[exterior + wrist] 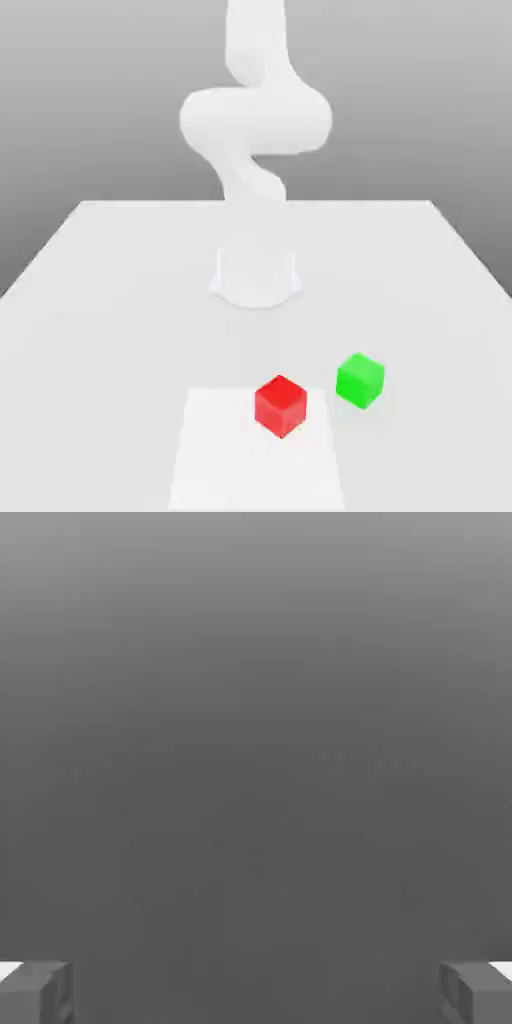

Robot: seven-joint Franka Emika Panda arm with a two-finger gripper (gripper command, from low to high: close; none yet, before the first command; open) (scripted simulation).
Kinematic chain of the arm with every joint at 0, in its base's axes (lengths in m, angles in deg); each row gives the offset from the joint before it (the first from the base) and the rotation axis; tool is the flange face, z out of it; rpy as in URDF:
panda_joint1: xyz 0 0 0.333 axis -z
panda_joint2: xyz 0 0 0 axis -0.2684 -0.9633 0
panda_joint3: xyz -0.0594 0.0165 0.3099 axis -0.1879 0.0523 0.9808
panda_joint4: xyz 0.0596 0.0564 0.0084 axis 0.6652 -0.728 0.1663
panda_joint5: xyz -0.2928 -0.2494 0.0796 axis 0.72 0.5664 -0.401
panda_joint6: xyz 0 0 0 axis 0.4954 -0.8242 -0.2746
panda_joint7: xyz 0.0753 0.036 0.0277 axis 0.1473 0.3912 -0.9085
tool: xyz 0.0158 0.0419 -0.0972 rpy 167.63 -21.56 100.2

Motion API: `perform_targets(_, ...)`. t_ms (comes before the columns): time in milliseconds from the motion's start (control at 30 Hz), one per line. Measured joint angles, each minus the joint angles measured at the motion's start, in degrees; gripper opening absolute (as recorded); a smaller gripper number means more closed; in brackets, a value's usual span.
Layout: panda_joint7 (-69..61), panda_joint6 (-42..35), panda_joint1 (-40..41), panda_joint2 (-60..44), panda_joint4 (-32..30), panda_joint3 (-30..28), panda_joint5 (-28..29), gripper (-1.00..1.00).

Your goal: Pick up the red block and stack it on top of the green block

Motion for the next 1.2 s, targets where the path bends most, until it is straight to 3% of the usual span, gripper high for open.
perform_targets(400, 29.13, 15.56, 8.94, -24.68, -16.99, 11.54, 3.51, 0.00)
perform_targets(600, 40.80, 24.71, 9.00, -37.83, -26.35, 13.28, -1.07, 0.00)
perform_targets(733, 43.69, 28.37, 8.98, -42.35, -26.82, 13.13, -0.13, 0.00)
perform_targets(1067, 52.26, 37.51, 4.19, -53.56, -25.30, 5.37, 11.53, 0.00)
perform_targets(1100, 52.80, 38.33, 3.28, -54.55, -25.24, 4.25, 12.34, -1.00)
perform_targets(1200, 52.83, 38.39, 3.28, -54.55, -25.24, 4.25, 12.36, -1.00)
